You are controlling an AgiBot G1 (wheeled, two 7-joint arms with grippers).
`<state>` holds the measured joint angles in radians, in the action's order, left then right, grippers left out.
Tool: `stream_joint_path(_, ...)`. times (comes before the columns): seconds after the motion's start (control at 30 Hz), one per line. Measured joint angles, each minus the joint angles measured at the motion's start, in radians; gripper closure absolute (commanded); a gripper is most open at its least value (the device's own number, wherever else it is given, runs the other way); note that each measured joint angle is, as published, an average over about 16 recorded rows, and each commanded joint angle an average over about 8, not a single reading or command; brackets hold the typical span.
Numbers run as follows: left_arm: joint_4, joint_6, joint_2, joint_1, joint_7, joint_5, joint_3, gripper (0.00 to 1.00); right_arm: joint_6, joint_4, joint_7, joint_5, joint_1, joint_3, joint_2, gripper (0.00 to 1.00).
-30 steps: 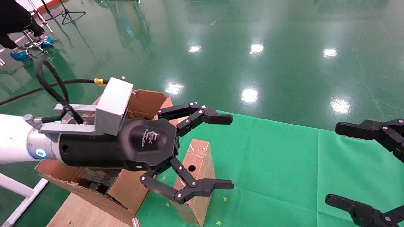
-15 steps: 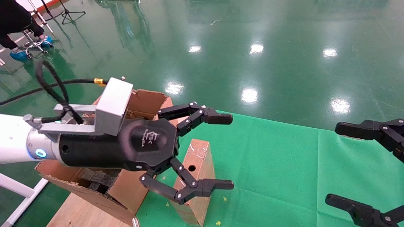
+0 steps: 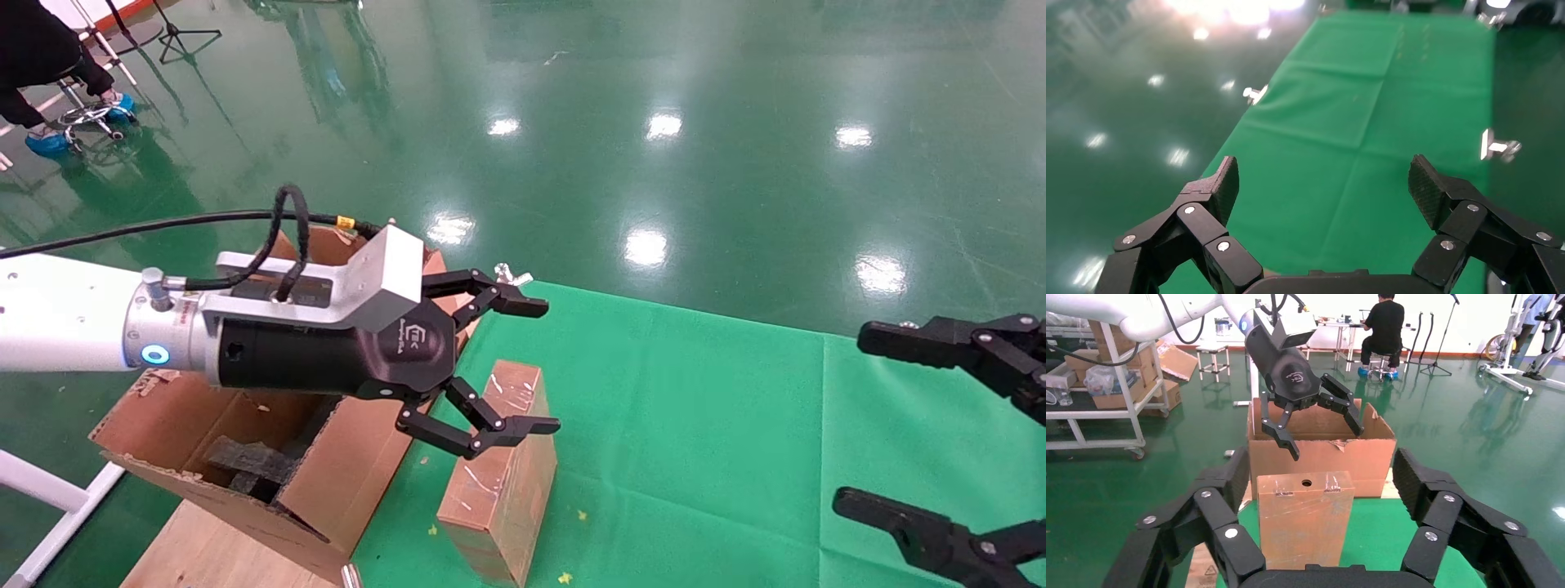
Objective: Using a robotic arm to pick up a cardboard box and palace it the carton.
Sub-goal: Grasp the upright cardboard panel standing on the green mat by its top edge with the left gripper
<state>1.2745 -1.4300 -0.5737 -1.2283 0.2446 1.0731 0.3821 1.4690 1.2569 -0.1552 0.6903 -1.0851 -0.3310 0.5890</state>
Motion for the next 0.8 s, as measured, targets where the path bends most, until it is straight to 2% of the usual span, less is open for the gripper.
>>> stream_joint_path(0.23,0.029,0.037,0.003,-0.060,0.059,0.110,0.028,0.00,0.000,0.000,0.000,0.000,0.000,0.000,0.000,1.00)
stream_joint_path(0.4,0.054,0.047,-0.014,-0.141,0.163,0.237,0.069,0.00,0.000,0.000,0.000,0.000,0.000,0.000,0.000,1.00)
stream_joint_path(0.57,0.073,0.022,-0.063,-0.256,0.367,0.390,0.132,0.00,0.000,0.000,0.000,0.000,0.000,0.000,0.000,1.00)
stream_joint_path(0.8,0.071,-0.076,-0.164,-0.433,0.745,0.581,0.259,0.00,0.000,0.000,0.000,0.000,0.000,0.000,0.000,1.00)
